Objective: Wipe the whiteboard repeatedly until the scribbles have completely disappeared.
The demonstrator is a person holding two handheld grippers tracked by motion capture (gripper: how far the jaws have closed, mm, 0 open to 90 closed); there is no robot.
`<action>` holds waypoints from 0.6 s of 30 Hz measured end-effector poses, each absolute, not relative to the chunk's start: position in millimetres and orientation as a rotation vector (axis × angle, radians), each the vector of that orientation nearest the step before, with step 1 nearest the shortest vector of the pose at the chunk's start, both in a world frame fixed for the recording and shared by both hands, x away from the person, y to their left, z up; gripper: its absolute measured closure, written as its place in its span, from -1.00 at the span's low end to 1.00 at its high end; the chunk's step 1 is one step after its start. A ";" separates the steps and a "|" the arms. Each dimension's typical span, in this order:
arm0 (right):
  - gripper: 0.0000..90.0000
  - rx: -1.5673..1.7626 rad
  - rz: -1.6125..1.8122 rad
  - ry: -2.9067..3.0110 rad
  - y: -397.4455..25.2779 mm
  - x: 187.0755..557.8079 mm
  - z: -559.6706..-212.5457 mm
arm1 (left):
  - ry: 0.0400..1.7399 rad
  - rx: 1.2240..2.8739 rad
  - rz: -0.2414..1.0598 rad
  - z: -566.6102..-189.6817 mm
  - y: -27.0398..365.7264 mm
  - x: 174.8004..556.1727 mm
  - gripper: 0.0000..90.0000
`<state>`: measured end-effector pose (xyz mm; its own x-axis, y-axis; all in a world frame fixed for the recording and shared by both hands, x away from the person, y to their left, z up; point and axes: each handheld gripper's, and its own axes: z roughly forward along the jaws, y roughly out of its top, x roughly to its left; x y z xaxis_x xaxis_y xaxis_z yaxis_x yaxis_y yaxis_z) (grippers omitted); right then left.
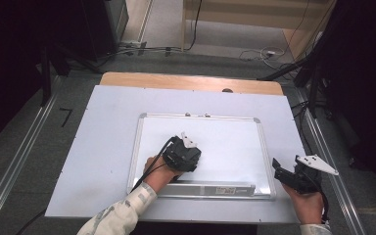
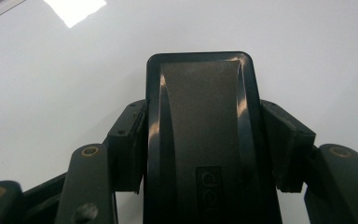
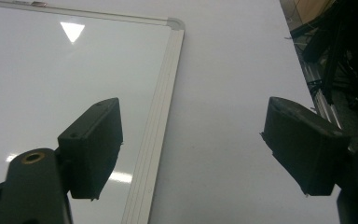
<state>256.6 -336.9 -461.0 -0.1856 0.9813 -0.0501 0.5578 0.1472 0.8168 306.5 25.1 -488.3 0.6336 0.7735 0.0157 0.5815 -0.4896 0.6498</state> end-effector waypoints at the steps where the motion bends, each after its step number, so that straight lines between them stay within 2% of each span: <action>1: -0.59 1.472 0.901 1.823 -336.9 256.6 -461.0 | 1.054 2.241 0.409 -488.4 26.1 306.7 -0.11; 18: -0.59 1.472 0.898 1.824 -336.3 256.9 -461.3 | 1.121 2.201 0.439 -489.8 63.5 306.0 -0.11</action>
<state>256.9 -336.3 -461.3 -0.1857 0.9813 -0.0500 0.5589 0.1473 0.8160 306.0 63.5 -489.8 0.5843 0.8114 0.0126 0.6045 -0.4455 0.6604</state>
